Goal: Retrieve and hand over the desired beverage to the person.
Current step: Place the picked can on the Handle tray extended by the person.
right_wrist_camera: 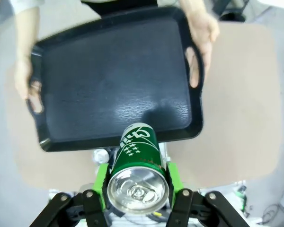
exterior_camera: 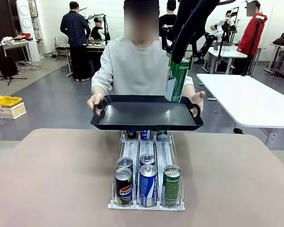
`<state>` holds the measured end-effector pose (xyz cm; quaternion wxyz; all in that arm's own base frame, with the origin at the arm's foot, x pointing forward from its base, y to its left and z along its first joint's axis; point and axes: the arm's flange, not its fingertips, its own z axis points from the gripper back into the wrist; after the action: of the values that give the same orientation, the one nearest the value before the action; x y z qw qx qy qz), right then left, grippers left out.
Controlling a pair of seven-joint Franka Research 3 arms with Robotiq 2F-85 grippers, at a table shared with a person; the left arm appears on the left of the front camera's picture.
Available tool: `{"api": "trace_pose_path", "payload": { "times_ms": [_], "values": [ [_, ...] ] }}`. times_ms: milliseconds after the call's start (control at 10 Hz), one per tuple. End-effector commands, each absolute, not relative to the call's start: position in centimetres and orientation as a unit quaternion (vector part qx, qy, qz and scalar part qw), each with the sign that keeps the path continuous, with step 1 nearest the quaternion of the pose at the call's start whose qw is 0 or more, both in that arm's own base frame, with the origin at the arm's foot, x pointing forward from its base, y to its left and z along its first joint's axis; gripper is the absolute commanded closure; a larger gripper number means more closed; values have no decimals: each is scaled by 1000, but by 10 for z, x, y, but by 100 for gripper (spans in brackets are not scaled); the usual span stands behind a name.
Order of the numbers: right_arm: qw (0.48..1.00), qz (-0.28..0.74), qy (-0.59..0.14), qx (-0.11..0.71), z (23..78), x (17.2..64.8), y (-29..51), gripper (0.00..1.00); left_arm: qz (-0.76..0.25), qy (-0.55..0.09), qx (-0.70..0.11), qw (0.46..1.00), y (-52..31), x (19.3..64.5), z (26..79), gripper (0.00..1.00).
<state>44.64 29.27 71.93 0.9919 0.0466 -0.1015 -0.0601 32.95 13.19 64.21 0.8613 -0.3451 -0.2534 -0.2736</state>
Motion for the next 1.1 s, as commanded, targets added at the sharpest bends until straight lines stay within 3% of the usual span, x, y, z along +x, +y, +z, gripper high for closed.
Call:
{"api": "trace_pose_path", "payload": {
  "times_ms": [0,400,1000],
  "values": [
    [995,-46,-84,8,728,485,303,42,-282,-260,-352,854,133,330,644,0],
    [996,-55,-62,35,717,556,304,42,-282,-260,-352,854,133,330,644,0],
    [998,-47,-37,13,662,603,312,42,-282,-260,-352,854,133,330,644,0]
  ]
}}
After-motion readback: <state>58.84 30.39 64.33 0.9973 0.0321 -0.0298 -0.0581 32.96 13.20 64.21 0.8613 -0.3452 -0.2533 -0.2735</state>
